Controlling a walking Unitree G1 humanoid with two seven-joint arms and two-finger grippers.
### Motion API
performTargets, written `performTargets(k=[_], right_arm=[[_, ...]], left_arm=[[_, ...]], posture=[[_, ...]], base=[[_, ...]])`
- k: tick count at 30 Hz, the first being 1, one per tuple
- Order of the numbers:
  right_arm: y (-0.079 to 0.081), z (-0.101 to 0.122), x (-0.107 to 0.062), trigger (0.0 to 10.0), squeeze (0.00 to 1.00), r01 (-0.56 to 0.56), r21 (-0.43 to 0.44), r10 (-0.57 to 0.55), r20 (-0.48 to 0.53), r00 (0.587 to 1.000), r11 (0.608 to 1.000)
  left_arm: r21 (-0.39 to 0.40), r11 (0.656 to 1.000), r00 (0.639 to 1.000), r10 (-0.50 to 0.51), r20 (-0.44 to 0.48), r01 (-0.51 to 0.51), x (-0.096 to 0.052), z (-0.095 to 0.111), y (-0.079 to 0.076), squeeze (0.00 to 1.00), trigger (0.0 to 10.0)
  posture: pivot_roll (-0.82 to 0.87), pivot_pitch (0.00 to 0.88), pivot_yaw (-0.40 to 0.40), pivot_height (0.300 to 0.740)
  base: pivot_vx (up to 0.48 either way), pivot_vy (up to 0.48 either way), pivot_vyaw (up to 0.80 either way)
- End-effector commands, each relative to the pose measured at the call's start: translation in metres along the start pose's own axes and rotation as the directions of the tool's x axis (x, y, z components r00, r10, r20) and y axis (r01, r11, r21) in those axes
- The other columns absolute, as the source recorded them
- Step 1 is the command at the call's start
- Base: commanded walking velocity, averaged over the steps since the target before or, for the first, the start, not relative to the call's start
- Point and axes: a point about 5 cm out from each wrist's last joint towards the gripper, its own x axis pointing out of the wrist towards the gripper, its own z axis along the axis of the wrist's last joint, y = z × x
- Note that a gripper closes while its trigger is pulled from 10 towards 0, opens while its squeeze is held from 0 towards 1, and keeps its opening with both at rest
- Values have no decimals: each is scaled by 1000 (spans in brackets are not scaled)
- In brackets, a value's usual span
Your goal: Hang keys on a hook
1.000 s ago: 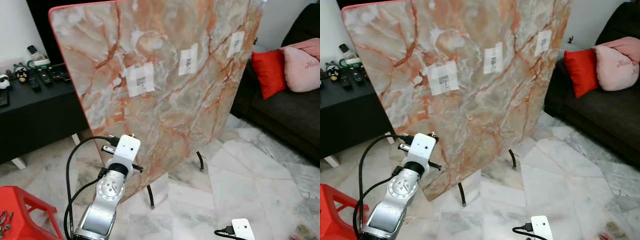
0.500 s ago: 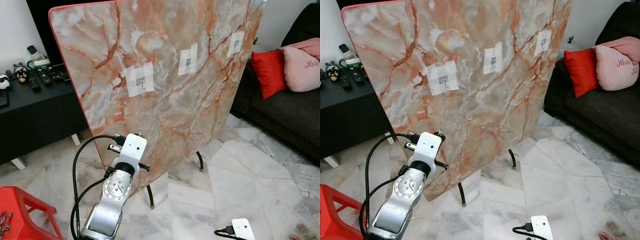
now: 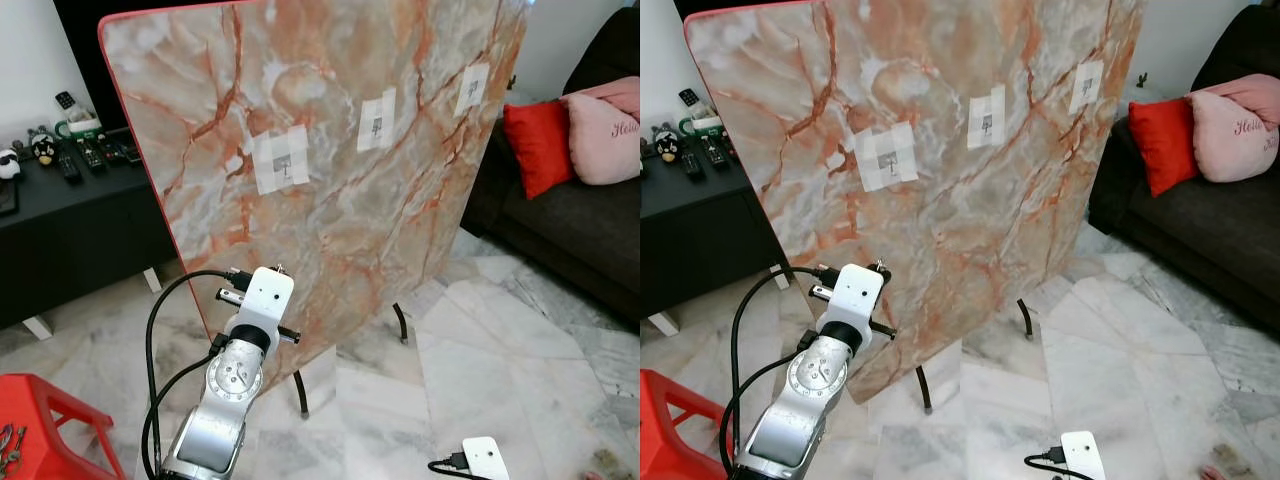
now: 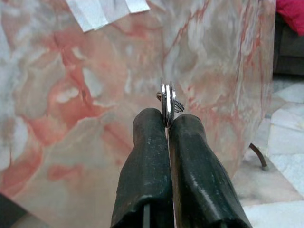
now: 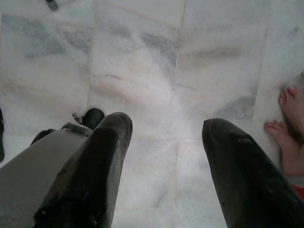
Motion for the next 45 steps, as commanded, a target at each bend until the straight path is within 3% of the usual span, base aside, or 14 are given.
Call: performTargets(k=[1,33,40,45], right_arm=[[-3,1,0,10000,0,9,-1,-9,1,1000,1000],[-2,0,0,10000,0,7,-7,-7,-2,1000,1000],[-2,1,0,10000,0,7,-9,-7,-1,1000,1000],[-2,1,0,10000,0,7,-10,-7,-1,1000,1000]], left_arm=[[7,1000,999,-12,45,11,2,11,-2,0,10000],[-20,994,987,-104,122,107,-1,22,-13,0,10000],[0,976,957,-214,194,218,-8,30,-27,0,10000],[-5,973,947,-225,227,232,-11,34,-29,0,10000]], posture=[[48,0,-90,740],[54,0,-89,740],[54,0,-89,740],[54,0,-89,740]], base=[[307,0,0],[325,0,0],[0,0,0],[0,0,0]])
